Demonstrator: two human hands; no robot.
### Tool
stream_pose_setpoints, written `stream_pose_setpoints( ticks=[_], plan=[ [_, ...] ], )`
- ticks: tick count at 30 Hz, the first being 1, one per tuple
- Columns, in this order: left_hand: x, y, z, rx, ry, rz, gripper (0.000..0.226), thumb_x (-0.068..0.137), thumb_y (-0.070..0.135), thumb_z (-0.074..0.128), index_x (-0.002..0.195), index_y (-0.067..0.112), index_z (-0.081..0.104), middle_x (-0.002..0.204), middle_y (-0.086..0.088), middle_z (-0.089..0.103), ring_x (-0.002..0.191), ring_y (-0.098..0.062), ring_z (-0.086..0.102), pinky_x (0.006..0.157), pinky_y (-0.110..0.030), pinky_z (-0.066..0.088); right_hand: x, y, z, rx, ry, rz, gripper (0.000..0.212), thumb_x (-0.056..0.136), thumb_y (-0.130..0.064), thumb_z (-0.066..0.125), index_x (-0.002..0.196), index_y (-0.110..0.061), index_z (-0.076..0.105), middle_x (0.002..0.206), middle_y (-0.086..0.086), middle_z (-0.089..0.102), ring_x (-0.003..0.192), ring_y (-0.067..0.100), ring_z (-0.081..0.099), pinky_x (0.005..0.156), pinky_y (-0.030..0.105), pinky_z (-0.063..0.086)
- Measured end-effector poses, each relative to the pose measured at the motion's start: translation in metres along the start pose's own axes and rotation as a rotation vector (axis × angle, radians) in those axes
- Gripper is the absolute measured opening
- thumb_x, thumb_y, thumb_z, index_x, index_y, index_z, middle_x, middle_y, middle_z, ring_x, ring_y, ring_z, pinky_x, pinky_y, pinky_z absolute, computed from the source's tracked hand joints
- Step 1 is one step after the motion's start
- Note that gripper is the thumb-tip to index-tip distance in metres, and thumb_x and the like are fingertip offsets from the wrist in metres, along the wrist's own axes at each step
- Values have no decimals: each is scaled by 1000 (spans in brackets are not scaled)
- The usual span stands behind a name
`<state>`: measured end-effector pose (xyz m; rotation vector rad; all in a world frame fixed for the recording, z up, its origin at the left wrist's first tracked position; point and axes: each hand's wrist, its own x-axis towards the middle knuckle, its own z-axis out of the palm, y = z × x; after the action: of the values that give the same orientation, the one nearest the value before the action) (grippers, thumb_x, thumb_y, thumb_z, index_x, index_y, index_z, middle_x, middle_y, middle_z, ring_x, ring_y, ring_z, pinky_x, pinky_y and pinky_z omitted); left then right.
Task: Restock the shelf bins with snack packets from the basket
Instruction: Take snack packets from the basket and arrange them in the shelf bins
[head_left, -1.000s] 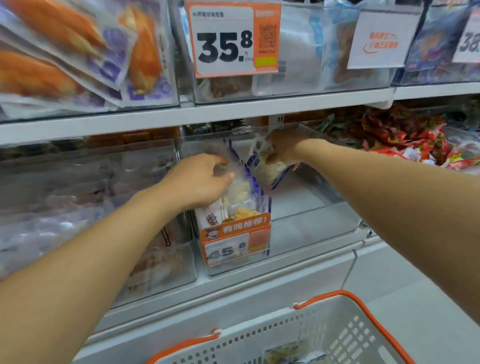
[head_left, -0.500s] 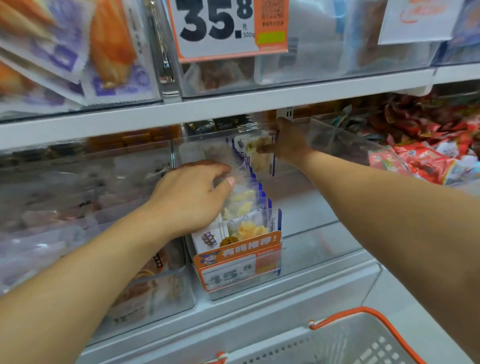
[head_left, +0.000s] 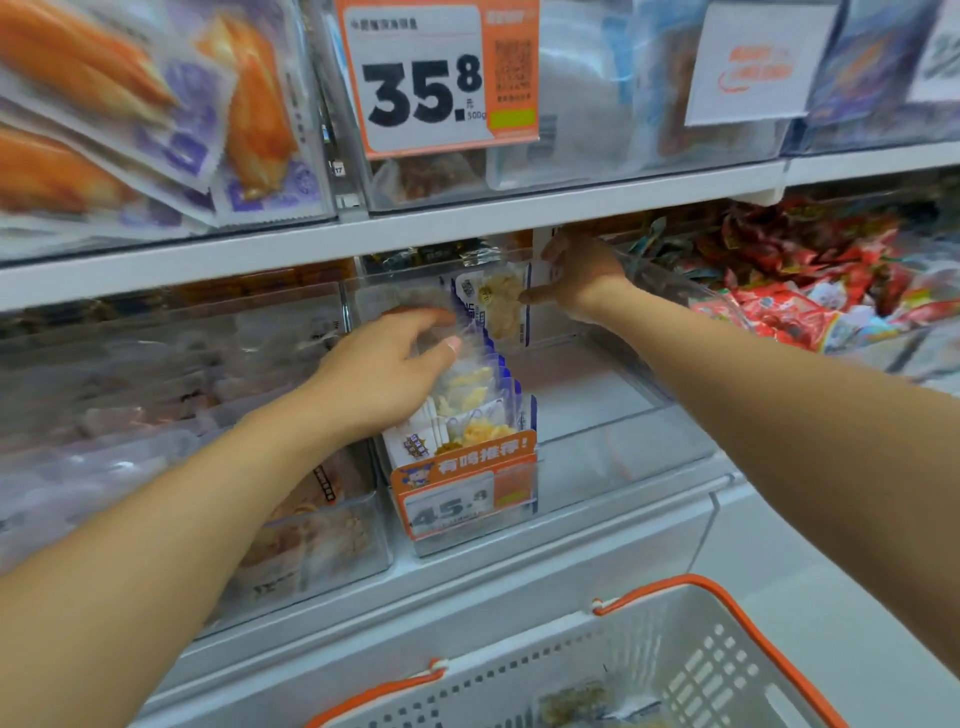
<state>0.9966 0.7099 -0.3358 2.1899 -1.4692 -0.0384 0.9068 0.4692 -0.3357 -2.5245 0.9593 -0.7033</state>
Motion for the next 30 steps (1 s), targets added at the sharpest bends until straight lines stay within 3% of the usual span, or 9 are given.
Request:
stream_pose_setpoints(
  ticks=[5,9,12,14,16,18,22,25,30],
  plan=[
    [-44,50,-6,-113,185,416,16,95,29,61,105,21,71,99,11,69,93,0,61,83,-17,45,-97,-8,-40,185,469,-204,50,85,-55,65,65,-9,64,60,-2,59,57,5,50,58,29,42],
    [-98,64,43,-51,-118,671,17,93,34,58,90,21,68,79,10,65,69,-5,58,66,-23,45,-199,22,-3,351,698,-224,55,101,-32,52,54,-14,29,51,5,23,50,13,24,51,35,19],
    [-123,51,82,172,-593,617,24,96,45,56,110,26,64,94,11,67,80,-5,60,72,-26,46,-270,69,60,236,440,-30,53,102,-29,47,54,-16,29,50,0,23,48,14,24,52,36,17],
    [-135,46,98,306,-863,534,34,96,47,55,125,27,57,106,12,65,89,-6,59,76,-22,42,-315,107,97,30,-48,40,45,99,-33,55,59,-13,48,55,2,44,53,16,42,55,33,25],
    [-144,47,107,387,-978,520,40,96,49,53,131,28,53,108,13,63,90,-6,55,79,-21,40,-359,138,131,-188,-637,88,22,93,-33,65,94,-11,70,95,8,66,91,24,60,71,30,40],
    [-149,49,114,427,-1035,521,43,96,52,52,132,29,51,106,15,61,90,-6,53,79,-22,39,-396,160,159,-340,-989,47,30,94,-34,62,118,-18,68,129,5,60,127,25,47,98,32,38],
    [-146,57,114,397,-1042,477,44,95,53,51,133,30,51,105,16,60,95,-8,56,82,-26,44,-419,166,177,-433,-1019,-18,42,102,-29,46,142,-18,50,158,-2,32,150,24,14,112,43,26],
    [-142,59,111,406,-1027,463,44,96,52,52,133,30,51,112,12,61,98,-9,56,83,-26,44,-404,160,176,-321,-957,71,50,99,-25,51,147,-14,44,155,5,35,135,28,42,103,38,42],
    [-135,51,111,402,-912,356,61,92,57,54,142,23,44,136,4,53,112,-16,55,88,-26,42,-332,140,118,-84,-838,66,23,91,-13,67,113,-7,72,111,3,70,98,14,61,94,28,45]
  ],
)
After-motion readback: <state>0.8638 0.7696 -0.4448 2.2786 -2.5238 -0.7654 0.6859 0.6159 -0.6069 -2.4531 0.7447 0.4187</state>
